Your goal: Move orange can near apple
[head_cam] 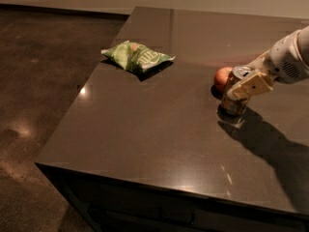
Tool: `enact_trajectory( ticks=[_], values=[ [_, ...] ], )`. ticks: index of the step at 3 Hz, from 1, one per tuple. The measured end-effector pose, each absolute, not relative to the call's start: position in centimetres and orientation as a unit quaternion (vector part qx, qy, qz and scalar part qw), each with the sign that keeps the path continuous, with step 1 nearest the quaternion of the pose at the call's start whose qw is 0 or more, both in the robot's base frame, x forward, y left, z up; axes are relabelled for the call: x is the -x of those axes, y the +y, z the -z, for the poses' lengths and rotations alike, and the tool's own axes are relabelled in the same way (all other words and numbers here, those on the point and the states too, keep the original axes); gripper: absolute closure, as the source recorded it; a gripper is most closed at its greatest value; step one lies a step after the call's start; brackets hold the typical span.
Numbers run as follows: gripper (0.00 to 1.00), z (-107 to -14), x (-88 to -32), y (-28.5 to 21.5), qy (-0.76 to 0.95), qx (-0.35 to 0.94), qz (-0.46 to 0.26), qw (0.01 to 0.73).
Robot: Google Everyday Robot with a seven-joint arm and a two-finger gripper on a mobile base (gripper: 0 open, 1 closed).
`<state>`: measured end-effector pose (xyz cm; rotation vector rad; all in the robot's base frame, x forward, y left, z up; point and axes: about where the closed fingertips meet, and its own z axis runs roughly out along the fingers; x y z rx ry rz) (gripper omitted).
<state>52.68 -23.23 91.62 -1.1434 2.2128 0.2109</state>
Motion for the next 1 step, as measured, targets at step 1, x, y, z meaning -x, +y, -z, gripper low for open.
enact_trajectory(
  ticks=[1],
  values=[
    [0.0,-91.63,-52.67,-23.11,0.84,0.435,-0.08,0.315]
  ],
)
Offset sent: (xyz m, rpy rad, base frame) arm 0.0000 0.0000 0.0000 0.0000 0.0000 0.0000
